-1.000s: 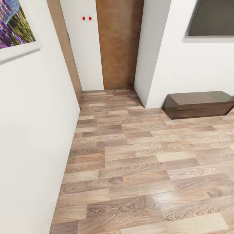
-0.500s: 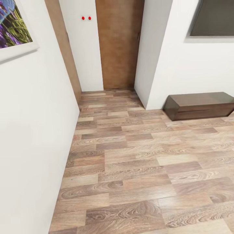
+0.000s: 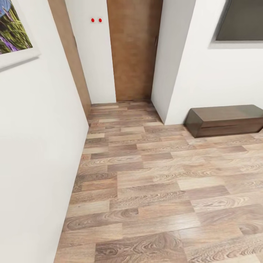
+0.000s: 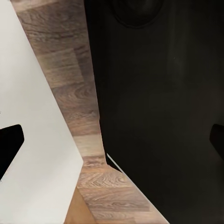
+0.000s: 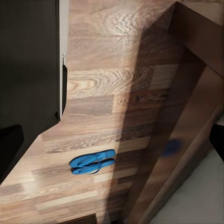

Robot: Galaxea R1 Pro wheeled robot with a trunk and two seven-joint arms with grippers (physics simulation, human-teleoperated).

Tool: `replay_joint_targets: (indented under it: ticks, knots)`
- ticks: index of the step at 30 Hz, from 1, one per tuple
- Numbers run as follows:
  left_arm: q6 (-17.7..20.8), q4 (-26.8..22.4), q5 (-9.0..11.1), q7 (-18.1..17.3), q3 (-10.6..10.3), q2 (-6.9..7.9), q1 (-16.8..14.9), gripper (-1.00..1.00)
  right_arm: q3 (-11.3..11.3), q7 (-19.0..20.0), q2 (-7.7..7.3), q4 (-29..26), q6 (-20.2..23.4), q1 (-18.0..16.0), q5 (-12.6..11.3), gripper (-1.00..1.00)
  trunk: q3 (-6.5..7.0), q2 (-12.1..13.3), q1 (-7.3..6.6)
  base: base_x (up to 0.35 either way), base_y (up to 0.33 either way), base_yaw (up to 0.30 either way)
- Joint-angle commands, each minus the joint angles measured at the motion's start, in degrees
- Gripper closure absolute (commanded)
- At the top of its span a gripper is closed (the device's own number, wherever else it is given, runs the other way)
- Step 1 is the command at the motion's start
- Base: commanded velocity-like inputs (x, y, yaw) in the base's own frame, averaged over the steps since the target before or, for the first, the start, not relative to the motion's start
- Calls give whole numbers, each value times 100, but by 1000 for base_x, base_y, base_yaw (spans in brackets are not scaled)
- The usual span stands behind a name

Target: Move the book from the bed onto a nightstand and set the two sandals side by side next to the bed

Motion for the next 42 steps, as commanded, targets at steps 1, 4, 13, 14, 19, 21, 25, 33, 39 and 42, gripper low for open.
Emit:
replay_joint_targets:
  ticks: [1,4,13,14,19,21,25,33,39,42]
  knots:
    - [-15,-2,55,21,-49,2,-2,-100,47,-17,-1,-14,54,1,-3,-100,-4,-1,1,130,0,0]
    - [-15,-2,55,21,-46,2,-2,-100,47,-17,-1,-14,54,1,-3,-100,-4,-1,1,130,0,0]
    - [-15,-2,55,21,-45,2,-2,-100,47,-17,-1,-14,54,1,-3,-100,-4,-1,1,131,0,0]
    - [-15,-2,55,21,-46,2,-2,-100,47,-17,-1,-14,54,1,-3,-100,-4,-1,1,133,0,0]
    - [-15,-2,55,21,-46,2,-2,-100,47,-17,-1,-14,54,1,-3,-100,-4,-1,1,133,0,0]
    - [-15,-2,55,21,-44,2,-2,-100,47,-17,-1,-14,54,1,-3,-100,-4,-1,1,133,0,0]
    - [-15,-2,55,21,-47,2,-2,-100,47,-17,-1,-14,54,1,-3,-100,-4,-1,1,133,0,0]
    - [-15,-2,55,21,-49,0,-2,-100,47,-17,-1,-14,54,1,-3,-100,-4,-1,1,133,0,0]
    - [-15,-2,55,21,-49,0,-2,-100,47,-17,-1,-14,54,1,-3,-100,-4,-1,1,133,0,0]
    - [-15,-2,55,21,-49,-1,-2,-100,47,-17,-1,-14,54,1,-3,-100,-4,-1,1,133,0,0]
